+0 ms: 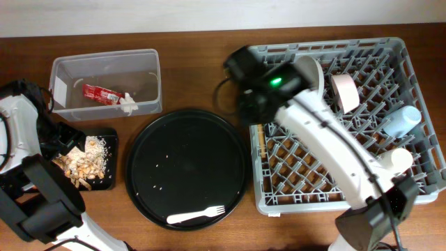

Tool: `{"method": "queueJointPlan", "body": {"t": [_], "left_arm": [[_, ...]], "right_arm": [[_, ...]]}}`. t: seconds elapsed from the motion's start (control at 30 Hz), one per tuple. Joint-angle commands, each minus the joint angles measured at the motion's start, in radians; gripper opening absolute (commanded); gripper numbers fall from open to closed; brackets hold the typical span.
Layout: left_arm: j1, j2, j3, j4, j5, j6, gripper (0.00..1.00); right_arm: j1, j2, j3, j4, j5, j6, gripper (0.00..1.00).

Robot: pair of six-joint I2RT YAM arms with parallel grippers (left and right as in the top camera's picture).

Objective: Sort waste into correct bins and load items into the dishwasher rack

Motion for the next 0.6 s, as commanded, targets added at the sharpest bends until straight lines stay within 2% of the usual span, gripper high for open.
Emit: {"method": "queueJointPlan", "body": {"t": [0.0,0.27,0.37,0.4,0.43,0.47,0.5,0.57], "left_arm": [[0.001,-0.021,0.008,0.006,0.007,0.008,0.73],[0.001,-0.021,0.008,0.010,0.007,0.008,0.73],[0.001,-0.021,0.008,0.009,0.007,0.008,0.73],[0.001,-0.021,0.008,0.010,0.007,0.008,0.73],[0.001,-0.021,0.008,0.010,0.007,0.008,0.73],[0.001,-0.021,0.008,0.010,0.007,0.008,0.73],[0.001,-0.021,0.008,0.009,0.007,0.008,0.73],[0.001,-0.021,0.008,0.010,0.008,0.008,0.73]], "right_arm": [[-0.051,0.036,-0.081,-0.004,-0.063,0.022,0.04],[-0.060,0.036,-0.369,0.190,-0.085,0.020,0.04],[-0.060,0.036,-0.416,0.237,-0.084,0.018,0.07],[-0.060,0.035,-0.416,0.239,-0.084,0.016,0.15],[-0.060,0.030,-0.412,0.240,-0.086,0.000,0.30],[-0.060,0.025,-0.401,0.229,-0.085,-0.019,0.54],[-0.060,0.019,-0.388,0.218,-0.085,-0.030,0.61],[-0.060,-0.005,-0.337,0.179,-0.079,-0.061,0.64]]}}
